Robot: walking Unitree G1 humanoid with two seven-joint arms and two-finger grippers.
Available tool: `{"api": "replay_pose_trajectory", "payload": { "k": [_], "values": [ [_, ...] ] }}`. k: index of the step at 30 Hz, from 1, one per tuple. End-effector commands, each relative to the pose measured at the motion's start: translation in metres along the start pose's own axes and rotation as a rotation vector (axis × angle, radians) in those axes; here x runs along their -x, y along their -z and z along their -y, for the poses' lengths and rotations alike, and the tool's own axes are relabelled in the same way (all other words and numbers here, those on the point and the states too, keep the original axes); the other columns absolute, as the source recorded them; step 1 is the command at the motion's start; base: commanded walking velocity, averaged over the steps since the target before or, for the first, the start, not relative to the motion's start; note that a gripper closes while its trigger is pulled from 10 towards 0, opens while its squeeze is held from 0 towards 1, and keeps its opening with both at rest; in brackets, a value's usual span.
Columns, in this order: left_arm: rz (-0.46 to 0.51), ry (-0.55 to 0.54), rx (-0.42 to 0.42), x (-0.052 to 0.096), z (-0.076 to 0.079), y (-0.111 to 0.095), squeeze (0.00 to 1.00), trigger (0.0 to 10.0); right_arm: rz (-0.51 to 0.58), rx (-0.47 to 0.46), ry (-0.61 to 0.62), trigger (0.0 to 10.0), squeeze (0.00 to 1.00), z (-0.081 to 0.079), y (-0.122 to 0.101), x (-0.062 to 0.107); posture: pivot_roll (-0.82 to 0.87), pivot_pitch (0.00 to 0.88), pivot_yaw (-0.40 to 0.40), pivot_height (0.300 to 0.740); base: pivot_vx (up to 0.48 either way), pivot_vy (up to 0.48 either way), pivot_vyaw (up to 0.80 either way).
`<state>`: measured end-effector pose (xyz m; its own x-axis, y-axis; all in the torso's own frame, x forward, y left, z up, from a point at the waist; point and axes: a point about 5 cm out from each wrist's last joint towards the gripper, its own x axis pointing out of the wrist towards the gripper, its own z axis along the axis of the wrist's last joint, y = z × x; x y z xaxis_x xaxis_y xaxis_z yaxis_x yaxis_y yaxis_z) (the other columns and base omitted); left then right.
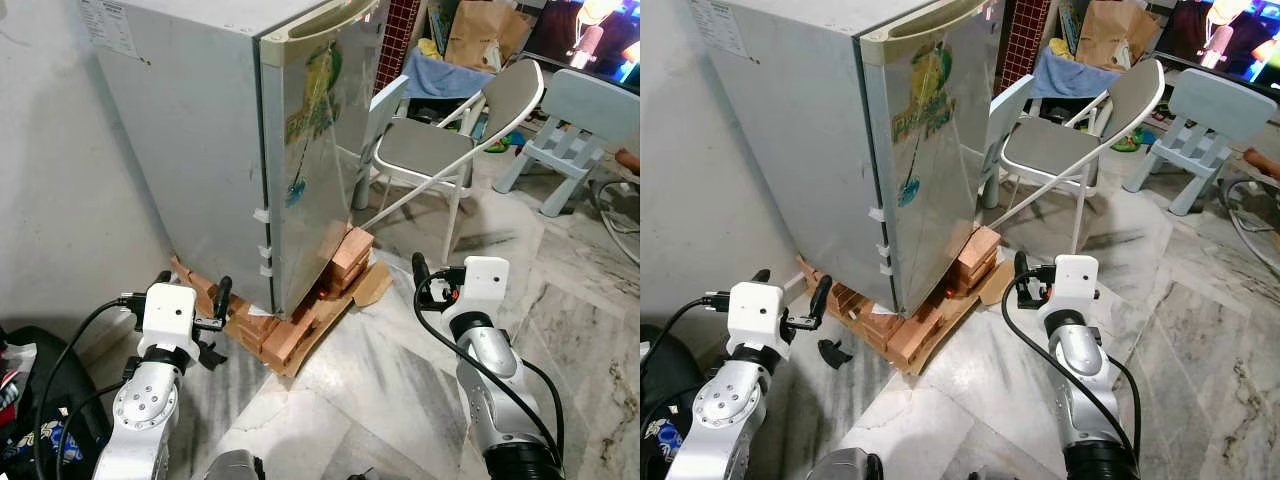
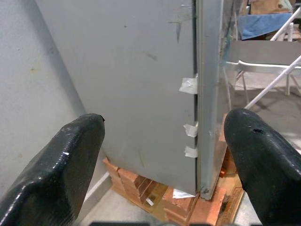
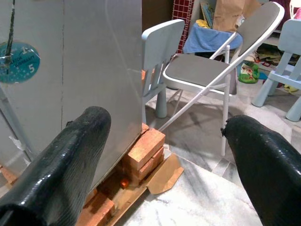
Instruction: Restocking fridge
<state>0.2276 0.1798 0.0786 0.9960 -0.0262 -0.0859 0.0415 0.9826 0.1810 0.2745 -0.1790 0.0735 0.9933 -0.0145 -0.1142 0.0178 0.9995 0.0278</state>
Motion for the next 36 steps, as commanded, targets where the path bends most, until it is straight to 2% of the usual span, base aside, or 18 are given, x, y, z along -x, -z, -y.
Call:
{"api": "replay_pose_trajectory", "payload": {
  "k": [1,6,10,18,22,28,31,36],
  "values": [
    [0.013,-0.011,-0.005,-0.0013,-0.0015,-0.0028,0.0,10.0,0.004,0.007,0.003,10.0,0.0,0.0023,-0.0027,0.0008,0.12,0.0,-0.074,0.74,0.0,0.0,0.0],
    [0.029,0.005,0.008,-0.0015,-0.0011,-0.0043,0.0,10.0,0.004,0.01,-0.002,10.0,0.0,0.0012,-0.0024,0.0017,0.12,0.0,-0.073,0.74,0.118,0.0,0.0],
    [0.009,0.005,0.019,-0.0041,-0.0018,-0.0037,0.0,10.0,0.009,0.012,-0.013,10.0,0.0,-0.0004,-0.0035,0.0022,0.12,0.0,-0.073,0.74,0.459,0.0,0.0],
    [0.03,0.037,0.028,-0.0054,0.0003,-0.0088,0.0,10.0,0.017,0.008,-0.025,10.0,0.0,-0.0033,-0.007,0.0026,0.12,0.0,-0.076,0.74,0.446,0.0,0.0],
    [0.036,0.045,0.028,-0.0053,0.001,-0.0098,0.0,10.0,0.006,0.008,-0.027,10.0,0.0,-0.0027,-0.0051,0.003,0.12,0.0,-0.078,0.74,0.373,0.27,0.0],
    [0.027,0.037,0.035,-0.005,0.0013,-0.0085,0.0,10.0,-0.006,0.01,-0.029,10.0,0.0,-0.0032,-0.005,0.0032,0.12,0.0,-0.082,0.74,0.0,0.0,0.0],
    [0.024,0.039,0.037,-0.0044,0.0014,-0.0078,0.0,10.0,-0.009,0.012,-0.033,10.0,0.0,-0.0041,-0.0045,0.0035,0.12,0.0,-0.083,0.74,0.0,0.0,-0.8],
    [0.016,0.038,0.044,-0.0042,0.001,-0.0071,0.0,10.0,-0.009,0.011,-0.034,10.0,0.0,-0.0041,-0.0049,0.0032,0.12,0.0,-0.084,0.74,0.0,0.44,-0.8]
  ]
}}
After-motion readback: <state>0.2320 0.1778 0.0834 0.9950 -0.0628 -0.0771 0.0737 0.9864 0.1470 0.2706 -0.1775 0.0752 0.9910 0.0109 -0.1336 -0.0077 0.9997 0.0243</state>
